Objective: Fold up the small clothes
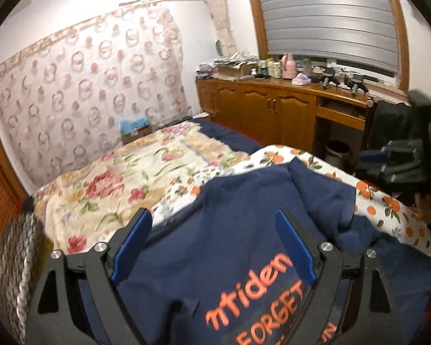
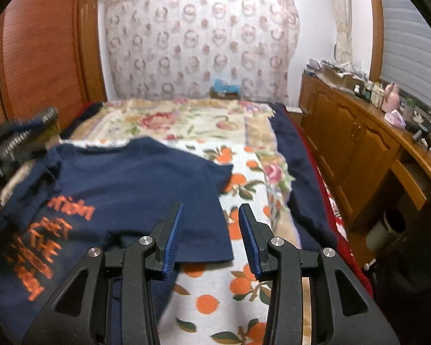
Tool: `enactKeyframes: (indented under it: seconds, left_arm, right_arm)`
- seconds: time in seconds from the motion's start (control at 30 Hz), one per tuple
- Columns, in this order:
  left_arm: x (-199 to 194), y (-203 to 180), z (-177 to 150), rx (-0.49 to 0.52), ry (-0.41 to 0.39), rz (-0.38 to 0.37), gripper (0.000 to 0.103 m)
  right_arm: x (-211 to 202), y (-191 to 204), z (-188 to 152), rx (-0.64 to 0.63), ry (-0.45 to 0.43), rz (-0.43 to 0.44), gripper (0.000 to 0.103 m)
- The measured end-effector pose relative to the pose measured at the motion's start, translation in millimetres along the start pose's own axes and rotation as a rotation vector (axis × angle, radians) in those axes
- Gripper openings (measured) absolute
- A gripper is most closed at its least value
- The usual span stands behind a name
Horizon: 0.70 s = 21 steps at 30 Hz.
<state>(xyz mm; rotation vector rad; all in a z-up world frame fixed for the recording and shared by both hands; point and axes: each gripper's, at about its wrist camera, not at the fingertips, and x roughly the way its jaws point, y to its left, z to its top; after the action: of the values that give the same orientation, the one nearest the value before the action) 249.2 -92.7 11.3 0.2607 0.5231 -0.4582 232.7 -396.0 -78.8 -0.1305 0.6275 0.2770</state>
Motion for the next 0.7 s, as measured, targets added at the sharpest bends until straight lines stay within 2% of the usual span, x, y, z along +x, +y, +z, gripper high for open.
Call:
enactKeyframes:
  seconds: [0.2, 0.43, 0.47, 0.5, 0.57, 0.7]
  left_arm:
    - [23.8, -2.2, 14.2, 0.036, -0.004, -0.064, 0.088]
    - [48.0, -5.5, 9.1, 0.020, 0.047, -0.127, 0.088]
    - [49.3, -6.4, 6.6, 0.013, 0.066, -0.140, 0.088]
    - [50.0, -7.7, 5.4, 0.009, 0.078, -0.141, 0.088]
    - [48.1, -10.5, 2.5, 0.001, 0.102, -0.175, 0.088]
    - [31.3, -14.0, -3.8, 0.011, 0.109, -0.173, 0.088]
  right_arm:
    - [25.0, -9.6, -11.1, 0.013, 0.071, 0.027, 0.039]
    - [41.6, -9.9, -20.9, -0.004, 0.175, 0.070, 0.037]
    - [42.9, -9.9, -22.4, -0.006, 0.183, 0.079, 0.032]
    - [44.3, -9.5, -22.7, -0.007, 0.189, 0.084, 0.030]
    - [45.9, -8.1, -21.6, -0.020, 0.187, 0.086, 0.015]
    - [43.0, -2.6, -15.6, -0.049, 0.168, 0.121, 0.003]
